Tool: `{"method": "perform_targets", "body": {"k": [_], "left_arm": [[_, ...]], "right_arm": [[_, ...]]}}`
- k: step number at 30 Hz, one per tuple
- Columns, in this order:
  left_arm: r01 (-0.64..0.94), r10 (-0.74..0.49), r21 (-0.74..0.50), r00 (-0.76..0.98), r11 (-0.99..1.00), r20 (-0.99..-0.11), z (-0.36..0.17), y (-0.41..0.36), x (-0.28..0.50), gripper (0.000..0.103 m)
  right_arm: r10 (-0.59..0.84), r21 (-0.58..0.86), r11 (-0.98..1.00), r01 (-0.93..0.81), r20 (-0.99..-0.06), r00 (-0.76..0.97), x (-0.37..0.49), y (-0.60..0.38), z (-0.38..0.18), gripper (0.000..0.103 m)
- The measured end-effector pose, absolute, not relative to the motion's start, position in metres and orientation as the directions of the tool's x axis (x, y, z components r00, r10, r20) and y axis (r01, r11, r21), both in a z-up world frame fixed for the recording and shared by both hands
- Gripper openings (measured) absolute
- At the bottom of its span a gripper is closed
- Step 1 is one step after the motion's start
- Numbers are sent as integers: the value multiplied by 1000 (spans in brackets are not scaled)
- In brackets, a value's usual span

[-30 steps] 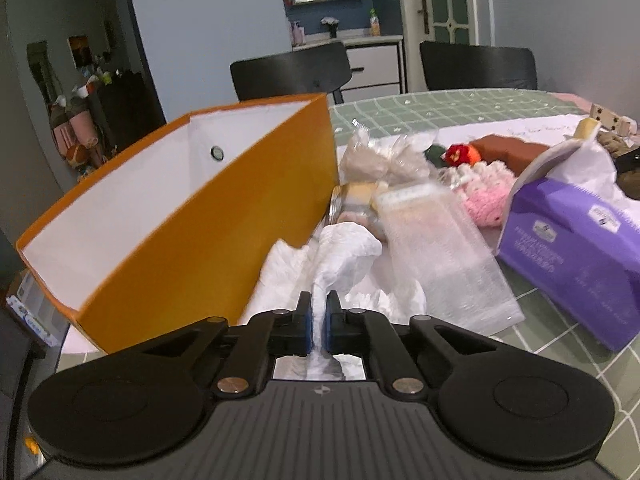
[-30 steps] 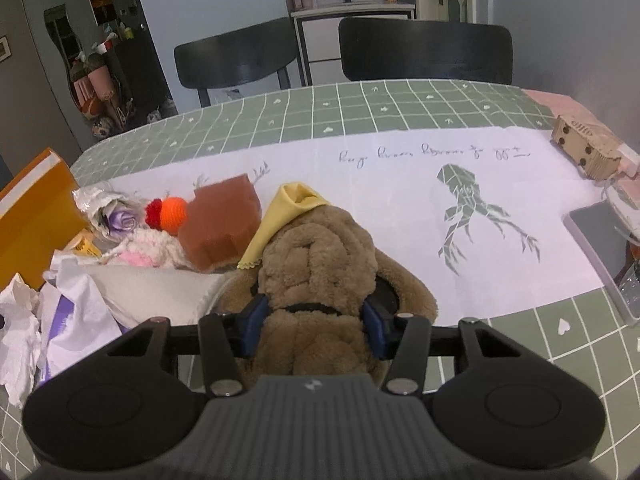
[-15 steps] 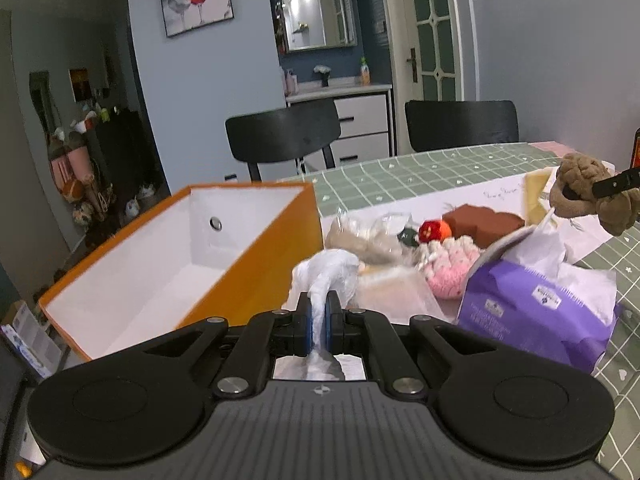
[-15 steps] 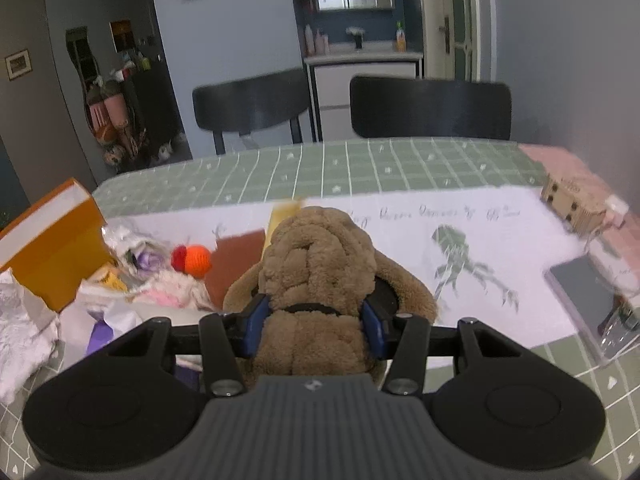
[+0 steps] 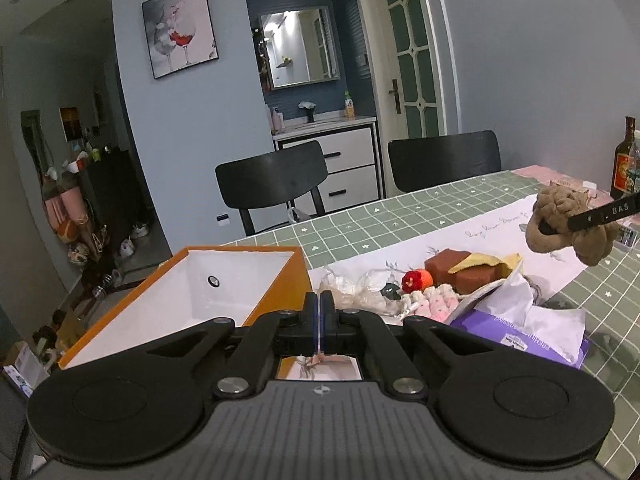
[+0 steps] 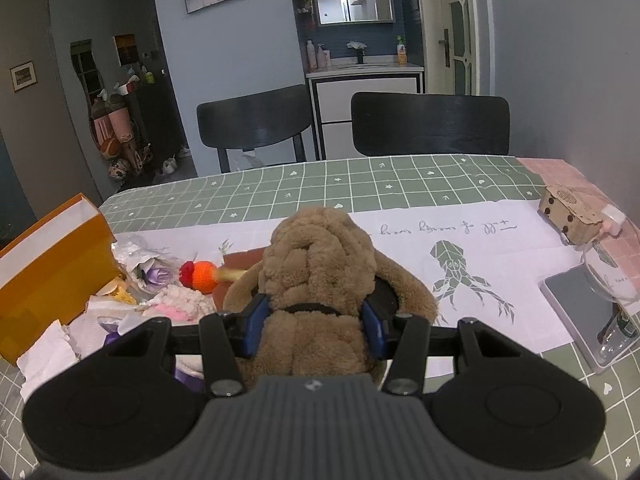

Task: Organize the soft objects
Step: 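Lift the white tissue with the left tool while the right tool carries the plush bear toward the orange box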

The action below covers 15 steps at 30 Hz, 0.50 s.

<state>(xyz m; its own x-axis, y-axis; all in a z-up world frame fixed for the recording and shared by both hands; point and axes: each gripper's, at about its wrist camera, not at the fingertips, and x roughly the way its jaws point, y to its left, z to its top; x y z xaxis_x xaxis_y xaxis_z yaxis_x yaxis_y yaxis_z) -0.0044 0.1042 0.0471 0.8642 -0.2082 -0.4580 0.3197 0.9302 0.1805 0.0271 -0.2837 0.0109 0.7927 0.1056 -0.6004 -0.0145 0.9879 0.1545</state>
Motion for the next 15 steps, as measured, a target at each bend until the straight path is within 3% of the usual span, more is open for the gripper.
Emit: {"method": "perform_targets", "body": {"k": [1, 4, 6, 12, 15], "left_arm": [[331, -207, 190, 853, 924, -480, 42, 103, -4, 3], [324, -183, 207, 844, 923, -504, 24, 101, -8, 26], [324, -165, 212, 824, 922, -543, 7, 102, -7, 52], [307, -133, 191, 782, 932, -609, -43, 110, -10, 70], [313, -121, 202, 765, 928, -632, -58, 106, -10, 73]], "right_arm": [[108, 154, 988, -19, -599, 793, 27, -283, 11, 50], [116, 150, 988, -32, -598, 793, 24, -283, 12, 50], [123, 147, 988, -42, -599, 791, 24, -281, 12, 50], [149, 142, 987, -79, -596, 789, 22, -273, 14, 50], [151, 138, 987, -84, -599, 786, 21, -271, 14, 50]]}}
